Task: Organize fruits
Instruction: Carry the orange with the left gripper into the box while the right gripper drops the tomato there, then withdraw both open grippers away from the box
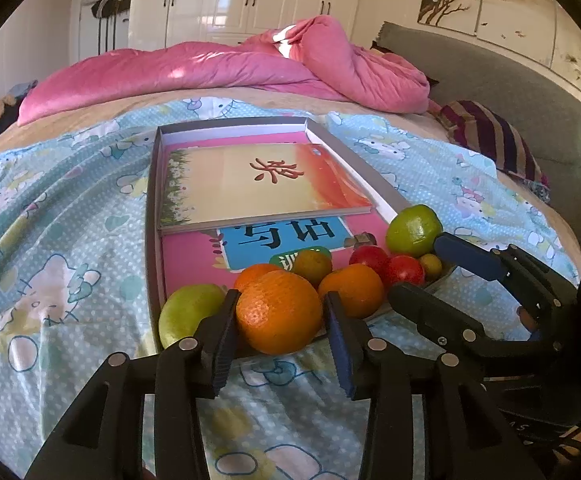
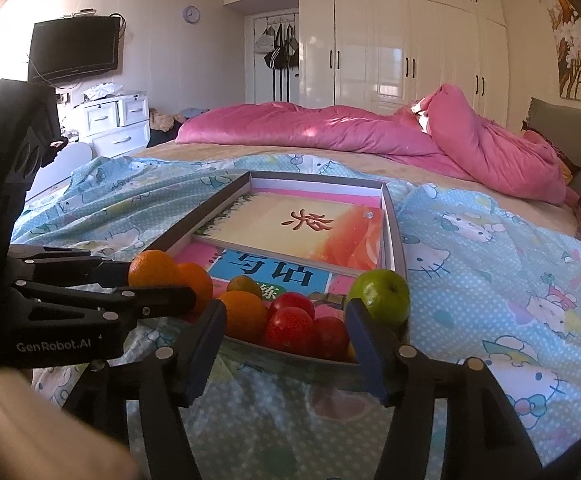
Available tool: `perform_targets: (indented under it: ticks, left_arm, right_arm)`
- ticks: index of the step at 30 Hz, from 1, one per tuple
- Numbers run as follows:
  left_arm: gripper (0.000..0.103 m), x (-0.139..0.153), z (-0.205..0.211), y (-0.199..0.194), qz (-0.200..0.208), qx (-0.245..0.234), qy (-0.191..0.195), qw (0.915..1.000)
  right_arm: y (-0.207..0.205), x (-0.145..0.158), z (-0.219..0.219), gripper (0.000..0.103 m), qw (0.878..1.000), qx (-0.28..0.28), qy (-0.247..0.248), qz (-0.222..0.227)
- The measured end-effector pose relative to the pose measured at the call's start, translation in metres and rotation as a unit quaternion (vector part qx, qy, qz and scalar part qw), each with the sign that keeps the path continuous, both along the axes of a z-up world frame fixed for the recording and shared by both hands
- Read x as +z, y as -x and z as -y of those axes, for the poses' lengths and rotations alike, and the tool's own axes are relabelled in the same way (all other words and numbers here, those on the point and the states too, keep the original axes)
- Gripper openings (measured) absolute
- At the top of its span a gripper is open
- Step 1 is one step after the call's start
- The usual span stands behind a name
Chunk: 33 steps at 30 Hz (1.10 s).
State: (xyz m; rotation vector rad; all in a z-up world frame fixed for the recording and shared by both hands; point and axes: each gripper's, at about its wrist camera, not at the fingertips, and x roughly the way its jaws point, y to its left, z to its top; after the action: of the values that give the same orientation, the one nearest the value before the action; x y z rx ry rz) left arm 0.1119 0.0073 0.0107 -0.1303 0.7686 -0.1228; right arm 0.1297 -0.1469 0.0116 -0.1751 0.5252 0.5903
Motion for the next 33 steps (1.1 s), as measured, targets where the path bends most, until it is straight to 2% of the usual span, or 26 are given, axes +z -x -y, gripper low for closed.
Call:
perform_targets:
  ticks: [5,27,30,33]
  left_arm:
    - [0.051,0.001,0.0,0.001,0.001,-0.005,0.01,0.9999]
    - [0.056,0.01,-0.012,0.002,0.025,0.014,0.024,0.9993]
    - [0.06,0.011,-0.015,0.003,0.028,0.02,0.021,0.9992]
    - [0.061,0.011,-0.019,0.003,0.027,0.025,0.025,0.999]
  right_arm:
    - [-0.001,-0.001,0.001,0.063,1.0,-0.002,0.0,-0.002]
    - [0.0,0.002,0.009,0.065,1.0,-0.013,-0.009,0.0]
    - [0.0,0.002,0.009,0.065,1.0,-0.014,-0.01,0.0]
    - [0.0,0.003,0.01,0.066,1.0,-0.015,-0.01,0.001]
